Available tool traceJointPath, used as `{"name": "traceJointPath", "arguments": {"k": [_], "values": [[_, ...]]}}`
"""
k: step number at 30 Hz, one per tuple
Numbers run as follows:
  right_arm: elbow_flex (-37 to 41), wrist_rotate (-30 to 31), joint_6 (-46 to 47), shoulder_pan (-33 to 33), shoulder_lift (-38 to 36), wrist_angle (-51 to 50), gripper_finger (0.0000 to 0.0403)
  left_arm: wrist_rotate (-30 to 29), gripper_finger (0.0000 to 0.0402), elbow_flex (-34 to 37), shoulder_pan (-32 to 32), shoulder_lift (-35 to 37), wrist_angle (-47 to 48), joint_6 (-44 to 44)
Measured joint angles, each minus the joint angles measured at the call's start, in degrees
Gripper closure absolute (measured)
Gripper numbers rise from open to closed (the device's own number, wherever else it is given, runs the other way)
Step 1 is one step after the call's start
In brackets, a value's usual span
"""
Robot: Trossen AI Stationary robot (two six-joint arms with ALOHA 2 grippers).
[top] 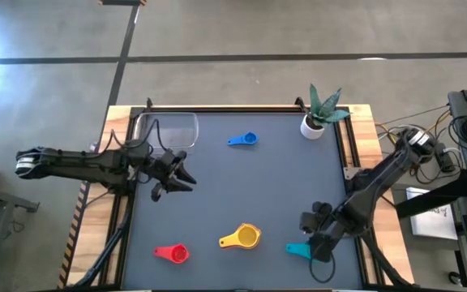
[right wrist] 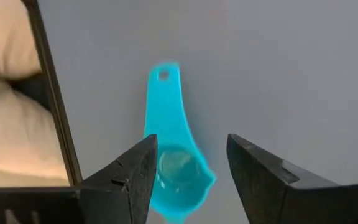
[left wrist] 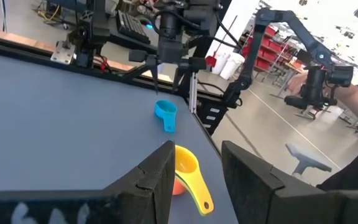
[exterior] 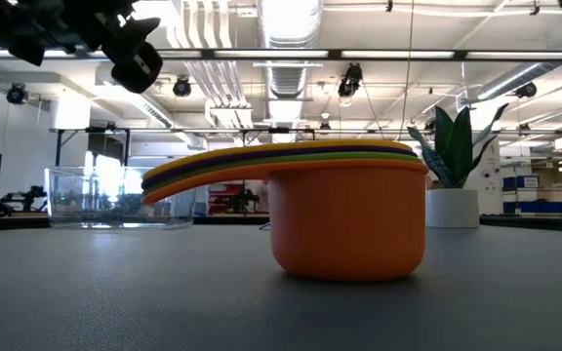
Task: Nest measuring cups in basket
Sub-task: Stack the light blue measuring cup on top of the yellow measuring cup
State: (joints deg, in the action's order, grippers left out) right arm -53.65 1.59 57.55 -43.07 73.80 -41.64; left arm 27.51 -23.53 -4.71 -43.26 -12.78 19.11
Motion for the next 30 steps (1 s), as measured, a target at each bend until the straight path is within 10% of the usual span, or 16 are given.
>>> {"name": "traceJointPath", "arguments": {"k": [30], "values": [[-12.8, -2.8, -0.5, -2.4, 16.5, -11.8, 0.0225, -0.1, 0.0287, 0.0, 0.0, -0.4, 1.0, -0.9]]}}
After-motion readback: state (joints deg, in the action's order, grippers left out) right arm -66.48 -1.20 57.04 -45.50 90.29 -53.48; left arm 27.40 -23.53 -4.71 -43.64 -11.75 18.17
